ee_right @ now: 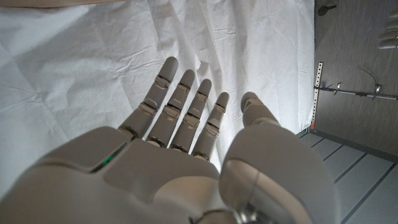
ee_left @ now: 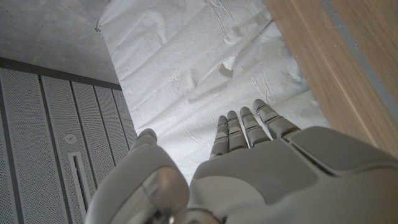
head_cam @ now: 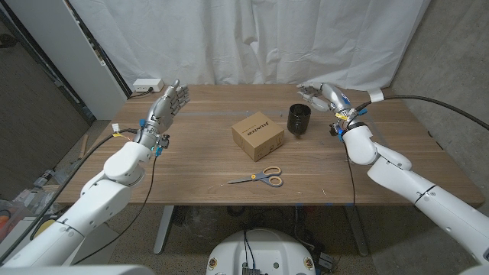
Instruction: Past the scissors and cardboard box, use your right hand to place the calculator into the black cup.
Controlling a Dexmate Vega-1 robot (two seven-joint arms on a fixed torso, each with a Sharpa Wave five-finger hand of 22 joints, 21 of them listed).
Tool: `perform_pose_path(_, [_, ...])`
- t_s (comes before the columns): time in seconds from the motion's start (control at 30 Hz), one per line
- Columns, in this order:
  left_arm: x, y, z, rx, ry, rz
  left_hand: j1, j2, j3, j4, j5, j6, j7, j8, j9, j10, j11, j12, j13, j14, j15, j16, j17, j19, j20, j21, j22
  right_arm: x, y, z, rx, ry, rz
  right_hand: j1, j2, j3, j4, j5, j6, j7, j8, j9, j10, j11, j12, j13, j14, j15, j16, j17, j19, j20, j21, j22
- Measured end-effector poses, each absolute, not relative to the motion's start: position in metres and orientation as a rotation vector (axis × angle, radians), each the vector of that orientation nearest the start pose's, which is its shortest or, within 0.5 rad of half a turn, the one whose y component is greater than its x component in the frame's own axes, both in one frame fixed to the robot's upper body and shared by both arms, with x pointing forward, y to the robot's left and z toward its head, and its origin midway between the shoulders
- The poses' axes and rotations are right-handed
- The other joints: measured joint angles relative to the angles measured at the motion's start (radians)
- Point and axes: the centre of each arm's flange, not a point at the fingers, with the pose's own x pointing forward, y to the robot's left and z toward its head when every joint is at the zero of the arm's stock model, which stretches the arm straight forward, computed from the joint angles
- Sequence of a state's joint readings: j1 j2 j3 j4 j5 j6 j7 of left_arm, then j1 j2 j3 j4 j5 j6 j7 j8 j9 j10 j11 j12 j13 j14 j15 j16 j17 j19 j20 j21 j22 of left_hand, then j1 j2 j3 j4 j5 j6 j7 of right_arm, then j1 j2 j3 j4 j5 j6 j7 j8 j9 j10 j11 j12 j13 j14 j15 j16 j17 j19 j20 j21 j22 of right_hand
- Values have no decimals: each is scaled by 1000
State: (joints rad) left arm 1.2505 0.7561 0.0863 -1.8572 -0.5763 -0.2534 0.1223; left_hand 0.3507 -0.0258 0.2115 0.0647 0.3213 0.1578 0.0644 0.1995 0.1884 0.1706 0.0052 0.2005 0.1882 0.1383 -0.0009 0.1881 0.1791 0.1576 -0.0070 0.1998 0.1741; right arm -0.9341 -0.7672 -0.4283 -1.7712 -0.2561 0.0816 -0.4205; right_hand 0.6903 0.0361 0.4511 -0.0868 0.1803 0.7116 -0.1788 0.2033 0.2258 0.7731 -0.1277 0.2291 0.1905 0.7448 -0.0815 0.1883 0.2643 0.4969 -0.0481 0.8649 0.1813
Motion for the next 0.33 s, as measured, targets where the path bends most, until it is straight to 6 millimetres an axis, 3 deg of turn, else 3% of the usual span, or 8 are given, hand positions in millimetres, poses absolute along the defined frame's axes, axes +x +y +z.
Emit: perform_pose_path(0.33, [520, 336, 3, 131, -748, -133, 0, 0, 0, 0, 0, 0, 0, 0, 0, 0, 0, 0, 0, 0, 0, 0, 0, 0, 0, 0, 0, 554, -250, 39, -861, -956, -148, -7, -7, 0, 0, 0, 0, 0, 0, -3, -5, 5, -4, 0, -5, 4, 0, -4, 0, 0, -8, -5])
